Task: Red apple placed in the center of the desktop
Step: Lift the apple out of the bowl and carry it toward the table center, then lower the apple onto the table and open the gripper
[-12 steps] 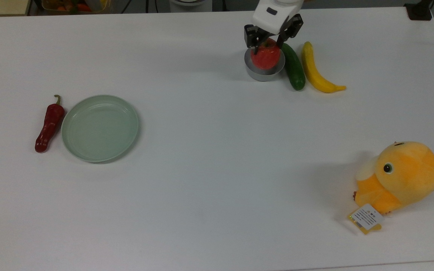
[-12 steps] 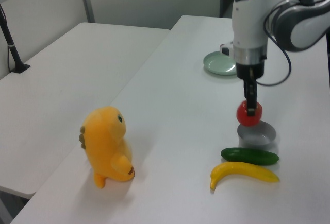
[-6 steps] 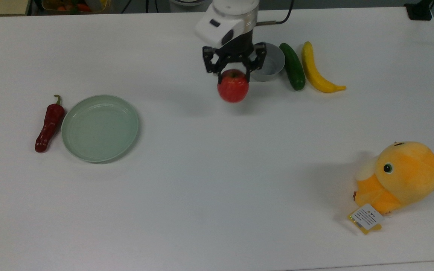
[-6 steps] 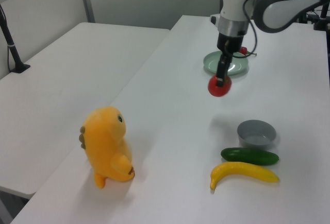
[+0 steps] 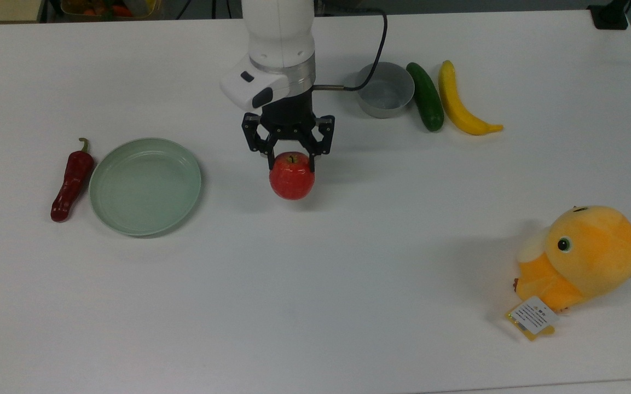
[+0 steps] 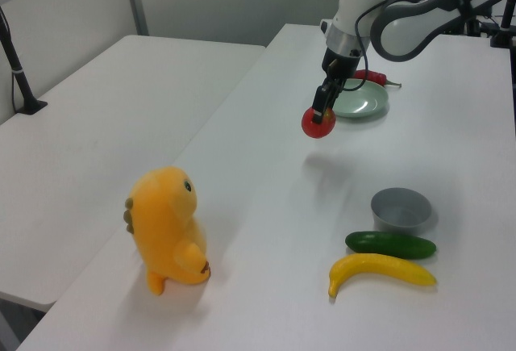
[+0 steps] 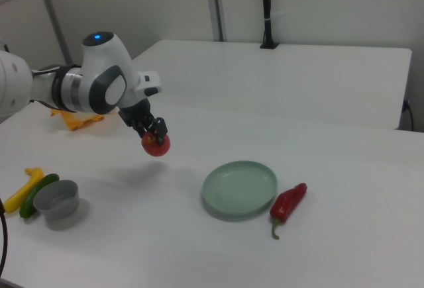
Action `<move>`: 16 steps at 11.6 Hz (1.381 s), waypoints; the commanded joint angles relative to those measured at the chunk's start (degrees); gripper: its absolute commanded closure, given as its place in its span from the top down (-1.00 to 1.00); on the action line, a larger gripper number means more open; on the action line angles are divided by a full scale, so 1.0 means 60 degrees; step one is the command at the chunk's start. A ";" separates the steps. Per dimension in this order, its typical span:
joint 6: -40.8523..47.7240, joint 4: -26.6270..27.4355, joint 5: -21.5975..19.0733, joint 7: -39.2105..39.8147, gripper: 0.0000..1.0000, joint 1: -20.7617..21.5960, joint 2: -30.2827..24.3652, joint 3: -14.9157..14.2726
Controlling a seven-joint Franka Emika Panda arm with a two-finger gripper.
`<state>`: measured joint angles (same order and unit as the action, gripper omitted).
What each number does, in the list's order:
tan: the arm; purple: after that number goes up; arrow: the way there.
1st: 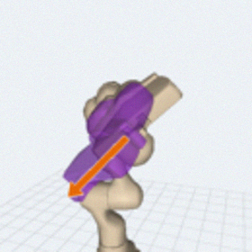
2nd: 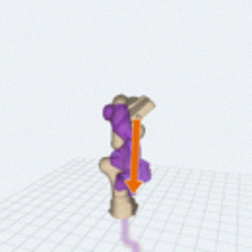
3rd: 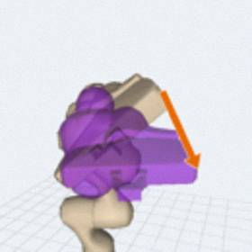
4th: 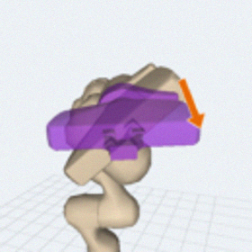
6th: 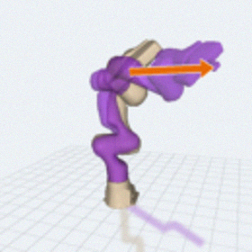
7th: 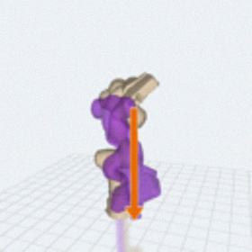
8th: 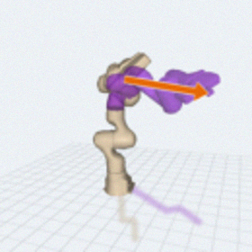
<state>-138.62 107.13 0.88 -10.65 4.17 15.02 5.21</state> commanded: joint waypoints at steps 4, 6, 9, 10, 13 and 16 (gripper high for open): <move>0.0032 -0.0526 0.0966 -0.0232 -0.54 0.0051 0.0807 -0.0208; 0.0453 -0.0511 0.1010 -0.0144 -0.53 0.0066 0.0807 -0.0208; 0.1334 -0.0511 0.1054 0.0164 -0.53 0.0124 0.0792 -0.0150; 0.1335 -0.0497 0.1054 0.0164 -0.53 0.0139 0.0792 -0.0135; 0.1350 -0.0497 0.1054 0.0077 0.94 0.0139 0.0792 -0.0135; 0.1335 -0.0511 0.1039 0.0062 1.00 0.0139 0.0792 -0.0135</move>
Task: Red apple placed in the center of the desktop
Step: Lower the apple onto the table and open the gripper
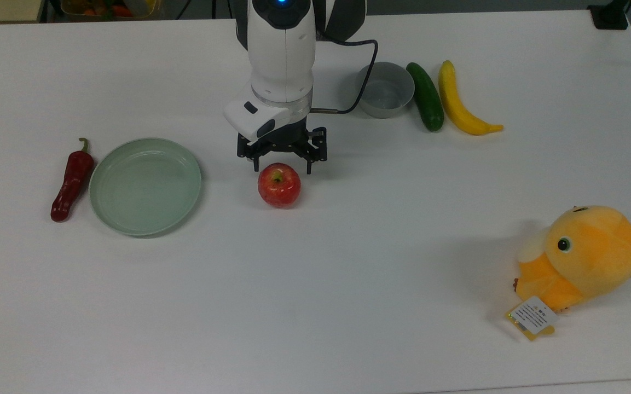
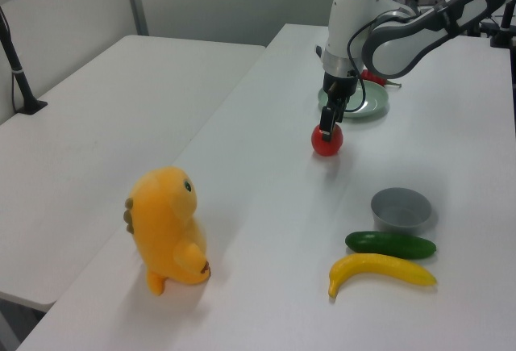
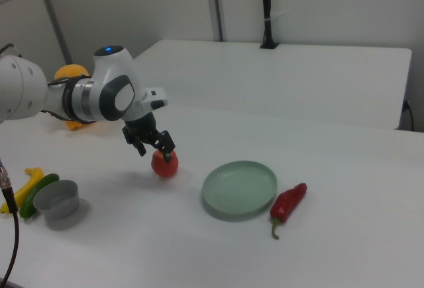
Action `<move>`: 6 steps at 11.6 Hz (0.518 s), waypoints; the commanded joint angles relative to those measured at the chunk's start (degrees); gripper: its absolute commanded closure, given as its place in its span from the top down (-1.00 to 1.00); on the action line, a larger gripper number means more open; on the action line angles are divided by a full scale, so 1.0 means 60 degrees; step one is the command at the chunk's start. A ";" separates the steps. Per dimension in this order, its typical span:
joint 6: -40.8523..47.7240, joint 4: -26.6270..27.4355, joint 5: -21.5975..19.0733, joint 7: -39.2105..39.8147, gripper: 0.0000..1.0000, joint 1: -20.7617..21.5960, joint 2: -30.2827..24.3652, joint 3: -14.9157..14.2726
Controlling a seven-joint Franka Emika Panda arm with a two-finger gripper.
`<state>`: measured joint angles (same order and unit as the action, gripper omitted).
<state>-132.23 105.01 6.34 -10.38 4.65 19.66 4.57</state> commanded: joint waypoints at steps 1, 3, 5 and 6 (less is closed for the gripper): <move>0.0270 -0.0172 0.0102 0.0002 1.00 0.0061 0.0020 -0.0028; 0.0270 -0.0202 -0.0030 -0.0028 1.00 0.0061 -0.0053 -0.0028; 0.0270 -0.0332 -0.0016 -0.1352 1.00 0.0104 -0.0155 -0.0028; 0.0299 -0.0348 0.0042 -0.1825 1.00 0.0119 -0.0301 -0.0028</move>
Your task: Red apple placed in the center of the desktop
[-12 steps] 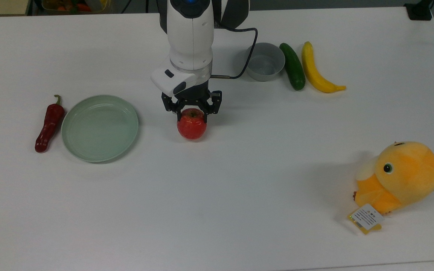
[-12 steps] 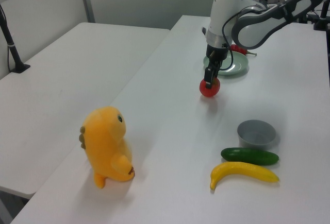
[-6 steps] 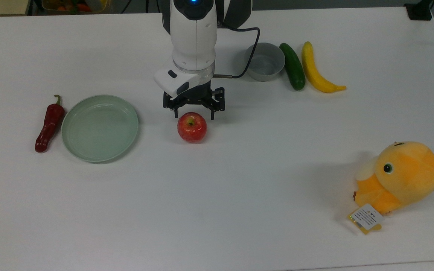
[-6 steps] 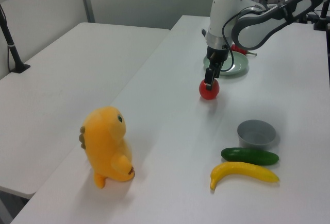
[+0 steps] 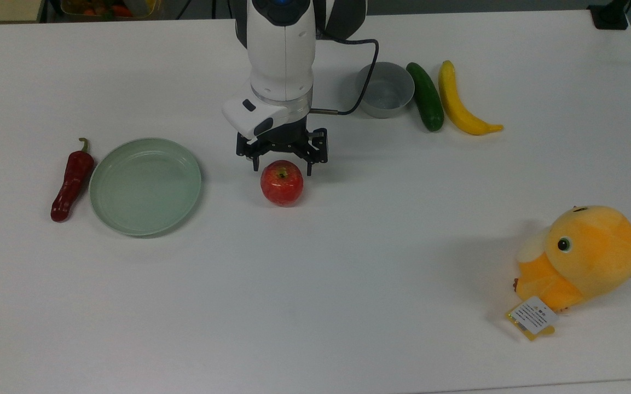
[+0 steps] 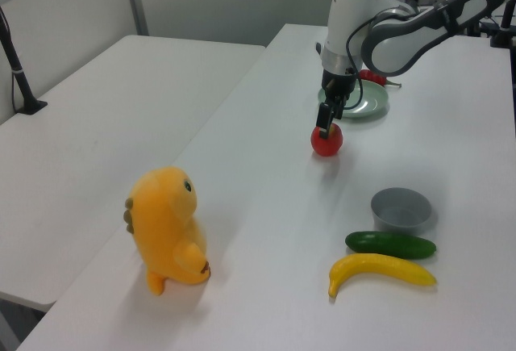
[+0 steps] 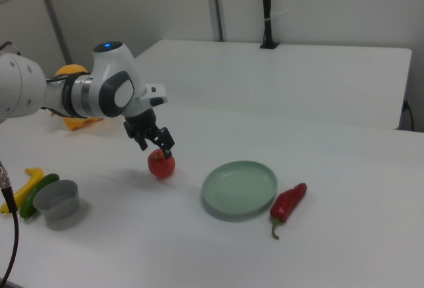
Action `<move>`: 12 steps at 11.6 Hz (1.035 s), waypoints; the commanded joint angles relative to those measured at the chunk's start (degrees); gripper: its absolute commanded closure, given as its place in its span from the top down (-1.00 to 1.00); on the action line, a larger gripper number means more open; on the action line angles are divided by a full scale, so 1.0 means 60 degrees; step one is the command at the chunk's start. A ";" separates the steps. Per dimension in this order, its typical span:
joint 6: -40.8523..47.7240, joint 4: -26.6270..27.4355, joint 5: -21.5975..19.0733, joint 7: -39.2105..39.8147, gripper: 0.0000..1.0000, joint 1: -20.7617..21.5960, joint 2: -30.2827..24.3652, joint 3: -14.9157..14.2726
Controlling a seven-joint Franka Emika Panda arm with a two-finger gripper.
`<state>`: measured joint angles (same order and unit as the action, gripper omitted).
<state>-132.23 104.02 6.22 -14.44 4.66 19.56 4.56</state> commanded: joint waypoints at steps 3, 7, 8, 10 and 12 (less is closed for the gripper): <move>0.0445 -0.0169 0.0121 -0.1896 1.00 0.0102 -0.0972 -0.0043; 0.2081 -0.0125 0.0179 -0.2034 1.00 0.0102 -0.2027 -0.0160; 0.2609 0.0092 0.0353 -0.0958 1.00 0.0116 -0.2334 -0.0175; 0.3562 0.0183 0.0268 0.0747 1.00 0.0117 -0.2687 -0.0204; 0.3669 0.0372 0.0180 0.0738 1.00 0.0233 -0.3025 -0.0437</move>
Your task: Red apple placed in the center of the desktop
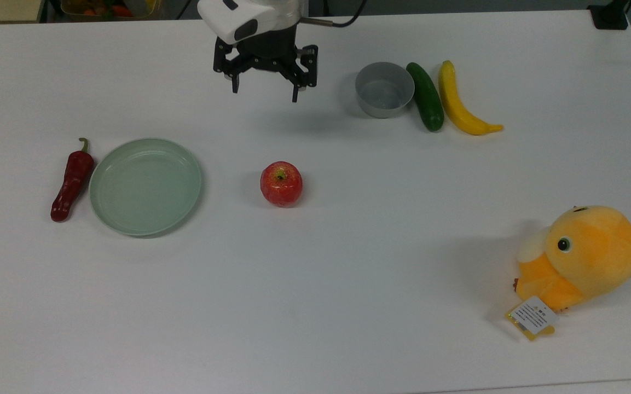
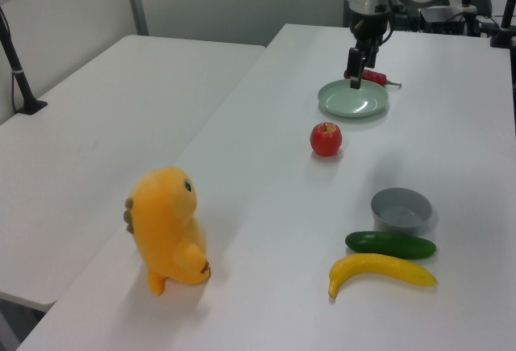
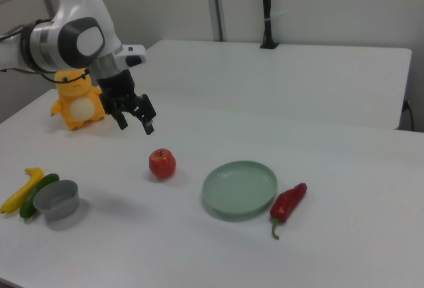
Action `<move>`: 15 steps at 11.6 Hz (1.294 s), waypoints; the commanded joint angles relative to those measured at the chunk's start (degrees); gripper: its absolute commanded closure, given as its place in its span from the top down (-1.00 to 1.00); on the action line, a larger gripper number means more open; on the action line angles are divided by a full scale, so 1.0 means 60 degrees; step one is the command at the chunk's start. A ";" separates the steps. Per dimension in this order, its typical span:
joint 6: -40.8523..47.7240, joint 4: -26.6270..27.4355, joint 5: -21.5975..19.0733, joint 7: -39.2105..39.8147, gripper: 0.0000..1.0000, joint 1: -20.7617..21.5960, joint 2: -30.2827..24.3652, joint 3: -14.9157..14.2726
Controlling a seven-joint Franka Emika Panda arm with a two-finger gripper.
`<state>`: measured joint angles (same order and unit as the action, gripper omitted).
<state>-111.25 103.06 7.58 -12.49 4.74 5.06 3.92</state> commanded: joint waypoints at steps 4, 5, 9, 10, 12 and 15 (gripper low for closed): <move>0.0011 0.0723 -0.1056 0.0412 1.00 0.0573 -0.0755 -0.0902; -0.0003 0.0738 -0.1203 0.0412 1.00 0.0587 -0.0755 -0.0960; -0.0120 0.0781 -0.1263 0.0412 1.00 0.0573 -0.0740 -0.0961; -0.0135 0.0796 -0.1263 0.0412 1.00 0.0573 -0.0711 -0.0961; -0.0135 0.0796 -0.1263 0.0412 1.00 0.0573 -0.0696 -0.0961; -0.0120 0.0782 -0.1249 0.0499 1.00 0.0573 -0.0711 -0.0961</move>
<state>-110.79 106.07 1.16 -11.35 7.02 2.23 -0.61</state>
